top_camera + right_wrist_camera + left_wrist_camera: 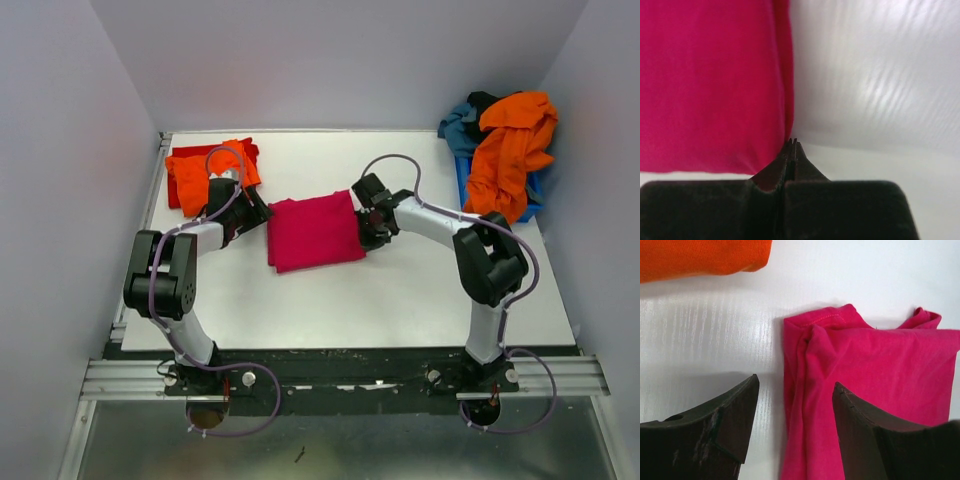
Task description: Fold and stack the t-shirts
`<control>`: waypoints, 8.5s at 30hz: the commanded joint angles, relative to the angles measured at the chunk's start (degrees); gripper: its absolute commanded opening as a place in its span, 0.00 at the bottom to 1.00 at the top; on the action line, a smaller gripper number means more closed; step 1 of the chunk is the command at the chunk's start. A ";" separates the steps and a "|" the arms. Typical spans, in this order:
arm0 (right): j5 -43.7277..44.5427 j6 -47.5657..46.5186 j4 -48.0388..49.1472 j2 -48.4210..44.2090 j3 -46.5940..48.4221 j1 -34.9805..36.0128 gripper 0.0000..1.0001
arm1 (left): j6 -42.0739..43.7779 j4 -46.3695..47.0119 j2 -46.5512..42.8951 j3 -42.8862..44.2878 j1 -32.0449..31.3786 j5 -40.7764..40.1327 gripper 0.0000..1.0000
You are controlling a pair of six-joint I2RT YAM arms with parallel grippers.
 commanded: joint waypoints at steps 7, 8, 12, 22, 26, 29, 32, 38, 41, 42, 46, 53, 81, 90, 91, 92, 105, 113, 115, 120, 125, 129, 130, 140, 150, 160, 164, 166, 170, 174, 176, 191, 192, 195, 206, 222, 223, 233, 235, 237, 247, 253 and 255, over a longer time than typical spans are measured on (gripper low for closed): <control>-0.45 -2.25 -3.31 -7.13 -0.42 -1.37 0.06 | -0.16 3.15 1.44 1.33 0.60 4.72 0.68; -1.42 -2.78 -3.83 -6.78 0.37 -2.60 0.08 | -0.16 2.97 1.87 1.59 0.60 4.81 0.66; -5.11 -3.05 -3.67 -6.78 3.10 -6.82 0.44 | -0.34 2.45 2.40 2.12 0.60 4.81 0.66; -27.25 0.99 12.24 -0.02 6.61 -11.84 0.84 | -0.16 2.36 4.51 3.35 0.60 5.16 0.66; -29.65 2.93 14.80 4.99 10.30 -11.84 0.83 | -0.33 2.36 5.04 3.96 0.60 5.42 0.66; -27.89 3.54 14.79 7.98 13.11 -11.84 0.81 | -0.51 1.74 5.48 5.11 0.60 5.33 0.66; -25.26 4.34 13.48 10.27 15.40 -11.93 0.77 | -0.60 1.22 5.83 5.90 0.51 4.98 0.66; -21.38 5.92 13.04 12.99 16.46 -12.10 0.72 | -1.04 1.21 7.06 6.60 0.60 5.07 0.65; -21.55 6.45 12.25 15.01 17.60 -12.36 0.71 | -1.13 1.48 7.85 6.78 0.60 5.51 0.65; -22.08 6.45 12.07 15.54 18.04 -12.36 0.71 | -1.30 1.57 8.03 6.69 0.60 5.51 0.65; -23.14 7.15 11.11 17.74 19.71 -12.36 0.69 | -1.39 1.92 8.56 6.69 0.60 5.77 0.64; -23.23 8.03 8.56 21.08 23.14 -11.84 0.62 | -1.83 1.30 9.87 7.75 0.60 5.42 0.63; -21.91 8.73 9.78 20.65 25.08 -8.15 0.01 | -0.86 -0.81 12.51 11.08 0.42 3.05 0.09; -23.48 4.43 17.69 8.18 14.11 -8.15 0.01 | 0.63 0.86 1.81 4.68 0.51 1.30 0.00; -24.27 3.82 18.91 6.68 12.52 -8.06 0.01 | 0.72 0.60 -0.47 3.45 0.51 0.51 0.00; -24.98 3.55 19.88 5.10 11.38 -8.06 0.01 | 0.89 0.43 -3.19 2.48 0.51 -0.28 0.00; -28.24 2.40 23.14 0.86 17.06 -2.00 0.01 | 2.65 -15.47 -23.16 3.61 1.74 -15.21 0.00; -28.06 4.07 20.41 7.10 32.62 1.96 0.01 | 5.02 -26.37 -26.69 12.48 4.82 -22.69 0.00; -28.23 4.86 22.61 8.42 33.86 2.75 0.01 | 5.29 -26.30 -26.78 13.45 7.45 -23.58 0.00; -28.94 5.92 24.02 15.70 43.85 3.89 0.01 | 5.55 -24.63 -24.76 16.53 11.75 -24.54 0.00; -27.45 6.62 26.56 23.18 53.11 5.21 0.01 | 8.01 -26.21 -19.49 22.50 14.13 -27.89 0.00; -26.04 9.78 33.33 26.52 54.43 5.56 0.01 | 8.45 -25.77 -16.50 24.97 16.85 -27.27 0.00; -25.87 10.14 35.17 27.92 55.21 5.65 0.01 | 8.45 -25.51 -15.88 25.41 17.21 -27.19 0.00; -26.22 15.23 50.90 35.05 58.56 6.09 0.01 | 8.28 -23.05 -11.31 27.43 20.90 -25.52 0.00; -21.47 18.13 57.86 39.45 61.37 6.88 0.01 | 8.19 -21.73 -5.60 30.68 22.92 -23.32 0.00; -17.08 18.57 66.73 42.00 61.11 7.06 0.01 | 7.75 -19.88 0.29 33.58 24.41 -21.12 0.00; -14.80 19.63 71.74 43.05 59.89 7.15 0.01 | 7.66 -19.09 2.84 35.34 24.94 -20.59 0.00; -12.78 19.89 72.01 44.28 60.84 7.15 0.01 | 7.66 -18.74 4.51 36.48 25.29 -20.07 0.00; -10.23 20.77 72.44 46.92 64.01 7.23 0.01 | 7.40 -16.63 7.76 37.45 25.21 -18.93 0.00; -6.98 20.86 75.35 47.53 63.05 7.23 0.01 | 7.40 -15.84 11.71 39.47 25.30 -17.87 0.00; -6.18 20.51 75.53 48.06 63.48 7.23 0.01 | 7.14 -14.18 12.95 39.47 25.21 -16.99 0.00; 0.50 18.40 76.49 49.91 65.68 7.23 0.29 | 5.47 -13.73 20.24 46.15 25.21 -16.11 0.00; 1.46 18.92 76.32 49.65 65.25 7.23 0.62 | 4.94 -13.29 21.03 46.76 25.21 -15.94 0.00; 1.21 18.76 76.14 48.33 64.28 6.80 1.00 | 4.06 -13.81 25.15 51.14 25.21 -14.97 0.00; -4.32 17.61 84.40 35.59 44.77 4.51 1.00 | 6.17 -18.83 30.10 59.88 25.21 -8.99 0.99; -15.92 23.76 85.55 13.62 11.74 -2.08 0.88 | 5.56 -21.11 7.17 41.25 20.47 -11.98 0.99; -17.50 23.76 84.59 11.87 9.63 -2.43 0.88 | 5.38 -20.50 5.41 39.32 19.85 -11.98 0.99; -24.02 18.40 55.94 -2.37 1.37 -5.86 0.86 | 3.53 -17.42 -8.04 23.32 8.26 -14.97 0.99; -22.27 16.65 54.00 -7.81 -4.42 -6.30 0.85 | 3.09 -16.98 -10.33 20.51 6.06 -15.06 0.99; -18.68 13.84 50.67 -13.69 -9.79 -6.39 0.86 | 2.48 -15.32 -13.31 16.30 3.52 -14.10 0.99; -7.24 5.57 38.80 -47.00 -35.46 -6.39 0.94 | -0.42 -5.82 -32.47 -7.00 -8.00 -11.54 0.99; -2.14 2.58 29.57 -67.04 -46.71 -6.39 0.98 | 1.06 -2.05 -40.82 -18.34 -14.68 -9.70 0.99; -2.05 2.14 30.00 -74.16 -52.41 -6.39 0.99 | 3.00 0.15 -43.64 -22.12 -16.18 -8.12 0.99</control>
